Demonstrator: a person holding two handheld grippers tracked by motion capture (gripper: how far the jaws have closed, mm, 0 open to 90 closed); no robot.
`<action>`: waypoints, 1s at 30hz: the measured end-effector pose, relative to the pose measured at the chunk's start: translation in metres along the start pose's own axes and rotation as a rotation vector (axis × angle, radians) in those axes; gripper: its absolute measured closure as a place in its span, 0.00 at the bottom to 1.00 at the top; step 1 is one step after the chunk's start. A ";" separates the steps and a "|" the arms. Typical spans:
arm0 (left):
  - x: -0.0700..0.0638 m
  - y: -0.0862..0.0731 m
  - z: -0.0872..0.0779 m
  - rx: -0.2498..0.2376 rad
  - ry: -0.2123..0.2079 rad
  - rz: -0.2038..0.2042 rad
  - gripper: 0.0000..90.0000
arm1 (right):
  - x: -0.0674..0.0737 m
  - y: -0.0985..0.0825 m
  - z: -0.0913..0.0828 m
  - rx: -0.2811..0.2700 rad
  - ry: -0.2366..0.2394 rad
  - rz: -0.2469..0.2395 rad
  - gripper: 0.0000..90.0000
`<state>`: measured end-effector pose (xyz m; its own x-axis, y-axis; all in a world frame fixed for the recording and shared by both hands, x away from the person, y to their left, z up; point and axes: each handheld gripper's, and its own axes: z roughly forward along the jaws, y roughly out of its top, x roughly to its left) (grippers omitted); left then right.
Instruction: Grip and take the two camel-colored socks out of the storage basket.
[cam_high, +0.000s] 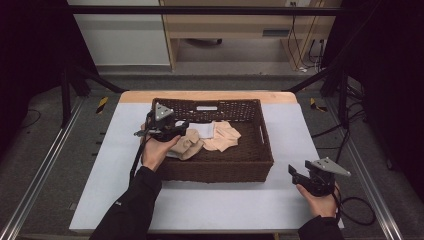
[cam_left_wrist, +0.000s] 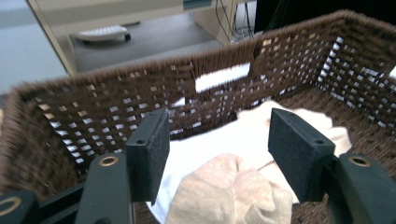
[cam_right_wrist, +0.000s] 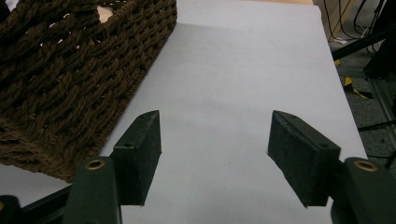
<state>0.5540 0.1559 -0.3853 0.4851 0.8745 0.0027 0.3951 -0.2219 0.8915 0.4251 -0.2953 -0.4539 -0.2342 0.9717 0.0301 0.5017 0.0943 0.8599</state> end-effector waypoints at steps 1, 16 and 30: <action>0.000 -0.005 0.004 0.018 -0.003 0.001 0.43 | 0.000 0.000 0.000 0.000 0.000 0.001 0.39; -0.007 -0.021 0.014 0.150 -0.017 0.050 0.41 | 0.000 0.000 0.000 0.005 0.000 -0.004 0.39; -0.011 -0.024 0.026 0.297 -0.013 0.081 0.47 | 0.000 0.000 0.001 0.006 0.002 -0.006 0.40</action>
<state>0.5591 0.1404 -0.4186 0.5337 0.8435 0.0610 0.5644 -0.4089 0.7171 0.4259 -0.2955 -0.4538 -0.2383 0.9708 0.0262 0.5055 0.1010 0.8569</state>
